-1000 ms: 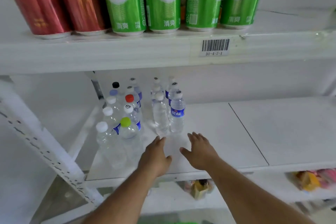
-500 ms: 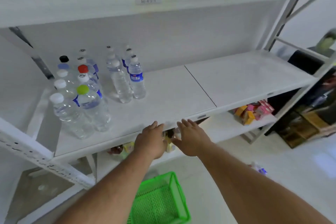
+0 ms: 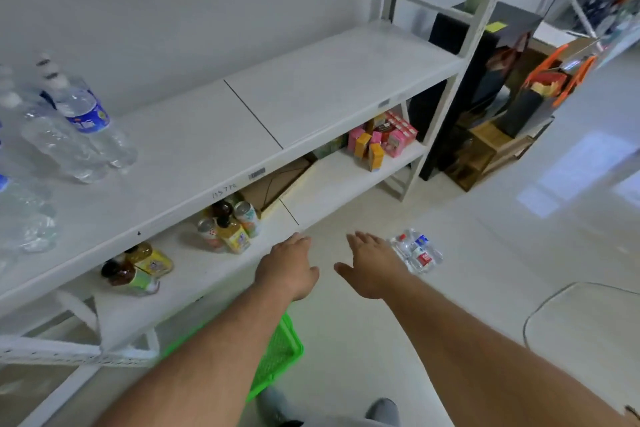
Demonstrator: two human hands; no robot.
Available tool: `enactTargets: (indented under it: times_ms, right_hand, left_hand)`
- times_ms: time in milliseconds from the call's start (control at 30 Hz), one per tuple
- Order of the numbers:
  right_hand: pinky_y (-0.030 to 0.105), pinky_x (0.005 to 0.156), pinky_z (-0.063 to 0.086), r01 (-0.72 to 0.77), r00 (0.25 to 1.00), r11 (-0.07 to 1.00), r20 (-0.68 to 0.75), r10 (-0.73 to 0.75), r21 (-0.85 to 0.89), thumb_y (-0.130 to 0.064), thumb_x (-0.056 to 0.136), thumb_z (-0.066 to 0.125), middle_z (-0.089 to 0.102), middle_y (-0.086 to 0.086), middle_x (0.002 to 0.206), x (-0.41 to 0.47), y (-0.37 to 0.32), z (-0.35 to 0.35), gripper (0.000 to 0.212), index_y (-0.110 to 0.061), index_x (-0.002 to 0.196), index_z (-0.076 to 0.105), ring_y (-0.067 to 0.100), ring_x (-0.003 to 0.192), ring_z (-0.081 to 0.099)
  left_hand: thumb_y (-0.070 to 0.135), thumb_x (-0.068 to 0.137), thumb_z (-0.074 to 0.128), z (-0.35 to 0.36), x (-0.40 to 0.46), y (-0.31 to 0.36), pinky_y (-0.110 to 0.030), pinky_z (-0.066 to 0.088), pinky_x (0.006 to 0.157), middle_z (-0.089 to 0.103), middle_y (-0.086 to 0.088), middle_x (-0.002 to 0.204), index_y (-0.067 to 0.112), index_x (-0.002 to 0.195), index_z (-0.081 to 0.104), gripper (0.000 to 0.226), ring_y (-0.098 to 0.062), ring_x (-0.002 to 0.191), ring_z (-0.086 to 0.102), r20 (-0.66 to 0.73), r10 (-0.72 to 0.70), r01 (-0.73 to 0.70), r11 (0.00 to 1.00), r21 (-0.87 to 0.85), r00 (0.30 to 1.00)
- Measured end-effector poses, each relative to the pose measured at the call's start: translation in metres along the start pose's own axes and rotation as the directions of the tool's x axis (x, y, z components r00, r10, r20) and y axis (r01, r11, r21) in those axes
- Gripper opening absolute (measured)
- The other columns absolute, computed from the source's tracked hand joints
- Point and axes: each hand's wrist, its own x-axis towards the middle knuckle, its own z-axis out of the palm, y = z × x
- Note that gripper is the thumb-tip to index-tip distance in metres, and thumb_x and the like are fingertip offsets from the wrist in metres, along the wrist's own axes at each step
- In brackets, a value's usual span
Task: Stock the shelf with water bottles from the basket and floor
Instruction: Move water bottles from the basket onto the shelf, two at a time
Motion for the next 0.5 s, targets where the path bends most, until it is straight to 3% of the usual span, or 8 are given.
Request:
enactTargets:
  times_ms: [233,333,500]
  right_hand:
    - [0.04,0.116,0.029,-0.087,0.996,0.996,-0.007,0.087,0.017,-0.057,0.094,0.048,0.035,0.007,0.156,-0.04,0.117,-0.02,0.071,-0.014,0.149,0.034,0.027,0.144,0.03]
    - [0.04,0.116,0.03,-0.119,0.993,0.993,0.015,0.119,0.028,-0.057,0.094,0.048,0.031,0.007,0.159,-0.044,0.148,-0.023,0.072,-0.015,0.15,0.032,0.028,0.144,0.03]
    - [0.037,0.109,0.034,-0.175,0.984,0.984,0.031,0.174,0.04,-0.057,0.093,0.05,0.041,0.007,0.153,-0.032,0.184,-0.029,0.07,-0.015,0.147,0.037,0.03,0.136,0.04]
  left_hand:
    - [0.043,0.091,0.053,0.03,0.011,0.095,-0.043,0.037,0.112,0.024,0.003,0.162,0.025,0.154,0.026,0.071,-0.026,0.143,0.034,0.05,0.018,-0.019,1.0,0.02,0.999]
    - [0.043,0.091,0.052,0.037,0.021,0.121,-0.041,0.036,0.113,0.021,0.004,0.163,0.027,0.154,0.026,0.071,-0.025,0.144,0.032,0.072,0.03,-0.031,0.999,0.015,0.997]
    - [0.043,0.092,0.053,0.048,0.054,0.149,-0.04,0.034,0.114,0.018,0.004,0.164,0.028,0.155,0.024,0.071,-0.025,0.144,0.031,0.128,0.031,-0.033,0.999,0.014,0.991]
